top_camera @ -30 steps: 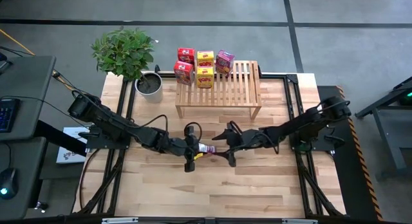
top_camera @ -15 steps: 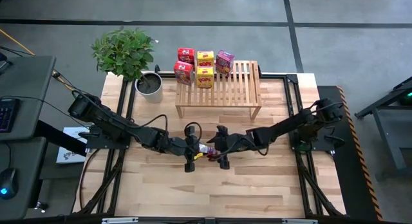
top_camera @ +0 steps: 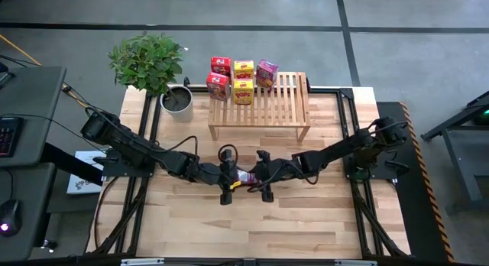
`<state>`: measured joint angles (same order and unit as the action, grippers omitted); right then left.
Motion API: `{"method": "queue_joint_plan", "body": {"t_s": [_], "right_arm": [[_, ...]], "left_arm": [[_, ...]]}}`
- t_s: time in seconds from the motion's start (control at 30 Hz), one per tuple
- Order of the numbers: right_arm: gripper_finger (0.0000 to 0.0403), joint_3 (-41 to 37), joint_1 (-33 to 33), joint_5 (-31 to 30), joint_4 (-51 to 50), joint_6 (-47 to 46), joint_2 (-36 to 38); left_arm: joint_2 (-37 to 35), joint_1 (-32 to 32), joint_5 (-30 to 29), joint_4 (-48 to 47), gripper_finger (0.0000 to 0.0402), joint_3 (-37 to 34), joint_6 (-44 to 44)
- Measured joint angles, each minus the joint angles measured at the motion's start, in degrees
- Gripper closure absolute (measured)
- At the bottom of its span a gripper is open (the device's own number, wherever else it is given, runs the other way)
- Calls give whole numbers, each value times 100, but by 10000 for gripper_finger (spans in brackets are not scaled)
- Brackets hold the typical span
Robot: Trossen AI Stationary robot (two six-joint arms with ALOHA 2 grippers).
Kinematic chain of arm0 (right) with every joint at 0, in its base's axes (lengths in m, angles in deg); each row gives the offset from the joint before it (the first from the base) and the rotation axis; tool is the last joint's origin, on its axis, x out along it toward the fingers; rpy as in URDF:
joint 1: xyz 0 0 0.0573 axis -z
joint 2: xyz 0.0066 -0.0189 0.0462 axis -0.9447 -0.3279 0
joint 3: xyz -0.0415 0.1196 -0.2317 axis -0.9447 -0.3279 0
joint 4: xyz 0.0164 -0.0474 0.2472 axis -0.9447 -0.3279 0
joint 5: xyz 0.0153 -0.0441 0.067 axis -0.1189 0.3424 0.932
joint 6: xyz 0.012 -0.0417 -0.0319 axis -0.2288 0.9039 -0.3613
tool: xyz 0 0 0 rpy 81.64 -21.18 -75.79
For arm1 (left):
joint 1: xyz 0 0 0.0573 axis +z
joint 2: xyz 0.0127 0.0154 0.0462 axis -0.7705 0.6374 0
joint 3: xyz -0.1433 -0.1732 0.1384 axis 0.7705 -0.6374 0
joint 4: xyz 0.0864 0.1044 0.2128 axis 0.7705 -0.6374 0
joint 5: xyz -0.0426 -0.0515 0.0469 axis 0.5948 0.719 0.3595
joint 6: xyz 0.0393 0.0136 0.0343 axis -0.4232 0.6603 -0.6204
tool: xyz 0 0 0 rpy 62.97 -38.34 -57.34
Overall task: Stack cereal on shelf
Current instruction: Align the violet cereal box with the other violet cereal box on the shelf
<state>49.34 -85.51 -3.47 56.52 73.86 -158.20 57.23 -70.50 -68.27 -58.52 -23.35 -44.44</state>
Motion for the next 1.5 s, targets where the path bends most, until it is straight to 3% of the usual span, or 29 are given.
{"method": "queue_joint_plan", "body": {"t_s": [0.2, 0.5, 0.67, 0.77, 0.93, 1.07, 1.2, 1.3, 1.5], "right_arm": [[267, 0, 2, 4, -132, 90, 10], [245, 6, -7, 3, -1090, 236, 238], [259, -267, -36, -61, -1410, 41, 455], [264, -710, -111, 2, -1459, -263, 776], [260, -1643, -345, -37, 84, -351, 1607], [258, -2237, -460, -131, 1944, 390, 2326], [260, -2455, -290, -1440, 2721, 1268, 2809], [260, -2467, 159, -2146, 2712, 1650, 2903], [260, -2470, 1629, -1597, 2735, 1578, 2824]], "left_arm": [[-3, -7, 19, 37, 191, 0, 56], [-957, -325, -13, -390, 192, -25, 227], [-1557, -789, -1036, 35, 200, -608, -31], [-1978, -1014, -1530, 945, 205, -1069, -334], [-2578, -1191, -1628, 1948, 208, -1849, -758], [-2766, -1135, -1691, 2218, 208, -2088, -801], [-2740, -1054, -1694, 2276, 208, -2097, -739], [-2662, -1004, -1633, 2406, 208, -2069, -757], [-2601, -960, -1655, 2432, 208, -2068, -756]]}}
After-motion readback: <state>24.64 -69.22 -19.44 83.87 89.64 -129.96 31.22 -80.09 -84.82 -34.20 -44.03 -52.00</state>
